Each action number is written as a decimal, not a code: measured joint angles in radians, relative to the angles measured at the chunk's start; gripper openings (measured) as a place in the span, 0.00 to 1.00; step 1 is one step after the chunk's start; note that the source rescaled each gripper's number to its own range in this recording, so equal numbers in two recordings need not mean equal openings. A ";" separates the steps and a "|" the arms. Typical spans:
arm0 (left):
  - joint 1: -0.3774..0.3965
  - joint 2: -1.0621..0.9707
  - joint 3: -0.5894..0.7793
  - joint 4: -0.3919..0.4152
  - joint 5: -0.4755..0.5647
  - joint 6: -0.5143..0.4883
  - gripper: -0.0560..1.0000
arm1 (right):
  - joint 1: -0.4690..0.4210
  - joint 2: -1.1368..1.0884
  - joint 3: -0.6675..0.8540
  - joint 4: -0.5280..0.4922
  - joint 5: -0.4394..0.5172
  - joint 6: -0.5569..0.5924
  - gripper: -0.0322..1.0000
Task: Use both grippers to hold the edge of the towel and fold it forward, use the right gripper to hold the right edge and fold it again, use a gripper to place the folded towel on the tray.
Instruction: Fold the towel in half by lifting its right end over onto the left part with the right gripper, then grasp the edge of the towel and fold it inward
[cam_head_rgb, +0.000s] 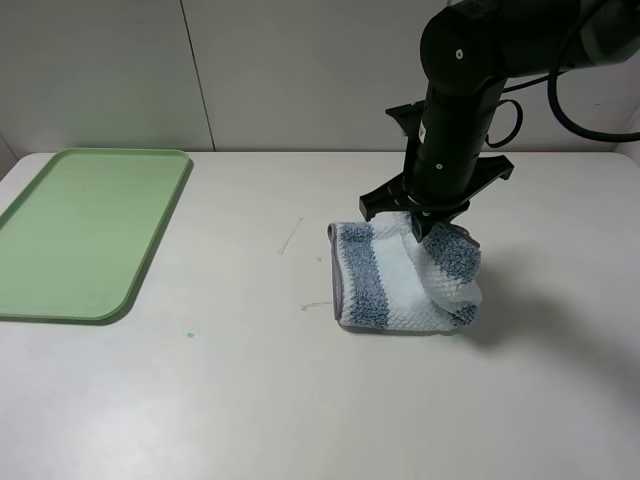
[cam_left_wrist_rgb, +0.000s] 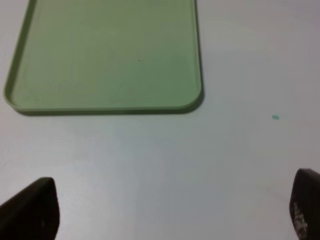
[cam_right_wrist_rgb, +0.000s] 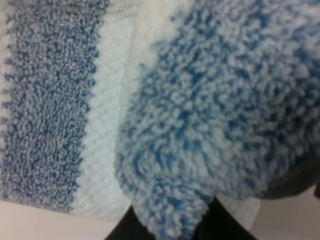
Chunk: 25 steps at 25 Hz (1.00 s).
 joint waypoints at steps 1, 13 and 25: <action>0.000 0.000 0.000 0.000 0.000 0.000 0.92 | 0.000 0.000 0.000 0.001 0.000 0.000 0.15; 0.000 0.000 0.000 0.000 0.000 0.000 0.92 | 0.000 0.000 0.000 0.142 -0.039 -0.025 1.00; 0.000 0.000 0.000 0.000 0.000 0.000 0.92 | 0.000 -0.212 0.000 0.134 0.109 -0.065 1.00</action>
